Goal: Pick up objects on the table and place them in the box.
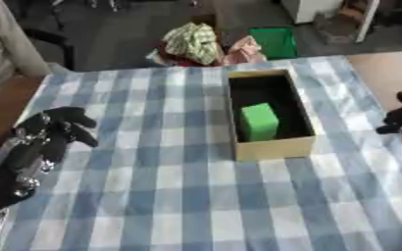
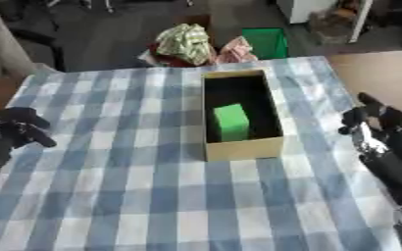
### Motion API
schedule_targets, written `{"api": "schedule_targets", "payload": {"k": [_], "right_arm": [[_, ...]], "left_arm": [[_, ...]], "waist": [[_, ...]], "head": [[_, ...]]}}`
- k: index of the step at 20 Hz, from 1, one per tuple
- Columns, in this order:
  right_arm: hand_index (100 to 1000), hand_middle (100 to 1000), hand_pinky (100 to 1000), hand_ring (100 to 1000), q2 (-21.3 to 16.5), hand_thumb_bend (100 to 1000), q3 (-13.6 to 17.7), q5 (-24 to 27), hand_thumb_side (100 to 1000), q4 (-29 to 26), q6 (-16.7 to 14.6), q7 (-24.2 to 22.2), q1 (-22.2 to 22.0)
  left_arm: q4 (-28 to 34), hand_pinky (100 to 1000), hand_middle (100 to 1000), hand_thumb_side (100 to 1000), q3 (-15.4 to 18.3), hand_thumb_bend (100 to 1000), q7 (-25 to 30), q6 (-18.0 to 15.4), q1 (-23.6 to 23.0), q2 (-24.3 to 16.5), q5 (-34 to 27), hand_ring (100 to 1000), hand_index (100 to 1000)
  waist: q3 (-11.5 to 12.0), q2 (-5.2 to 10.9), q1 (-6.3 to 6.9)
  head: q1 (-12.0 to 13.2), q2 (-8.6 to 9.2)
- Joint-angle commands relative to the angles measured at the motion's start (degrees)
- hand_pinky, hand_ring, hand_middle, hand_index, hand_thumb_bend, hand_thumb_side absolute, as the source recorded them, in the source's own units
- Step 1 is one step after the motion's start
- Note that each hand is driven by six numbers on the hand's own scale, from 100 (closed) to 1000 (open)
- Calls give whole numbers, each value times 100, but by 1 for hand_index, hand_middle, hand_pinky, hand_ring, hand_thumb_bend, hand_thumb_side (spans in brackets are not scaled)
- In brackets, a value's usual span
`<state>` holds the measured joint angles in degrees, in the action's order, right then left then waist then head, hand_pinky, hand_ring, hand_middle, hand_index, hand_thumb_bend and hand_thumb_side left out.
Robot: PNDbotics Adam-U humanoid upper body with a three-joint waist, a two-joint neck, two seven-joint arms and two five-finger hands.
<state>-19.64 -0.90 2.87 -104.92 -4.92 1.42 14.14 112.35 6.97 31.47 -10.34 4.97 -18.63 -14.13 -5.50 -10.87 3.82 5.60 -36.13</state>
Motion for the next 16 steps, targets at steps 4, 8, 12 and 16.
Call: {"api": "schedule_targets", "payload": {"k": [4, 8, 12, 16], "right_arm": [[681, 567, 622, 1000, -332, 100, 80, -51, 470, -168, -69, -32, 67], [814, 705, 648, 1000, -388, 100, 74, -163, 470, -163, -118, -156, 55], [948, 862, 751, 1000, -398, 100, 50, -315, 470, -173, -215, -458, 58], [999, 921, 832, 1000, -382, 100, 61, -505, 466, -176, -355, -770, 45]], "left_arm": [[-38, 682, 668, 487, 131, 100, 284, 246, 12, 285, 219, 601, 845], [-108, 681, 660, 519, 147, 100, 382, 405, 23, 446, 295, 596, 842], [-140, 681, 658, 539, 138, 100, 436, 497, 39, 531, 356, 594, 842], [-151, 681, 657, 553, 112, 100, 496, 558, 55, 583, 397, 593, 844]], "waist": [[59, 61, -77], [78, 42, -92], [86, 23, -99], [82, 9, -100]], "head": [[44, -47], [63, -74], [73, -99], [75, -104]]}}
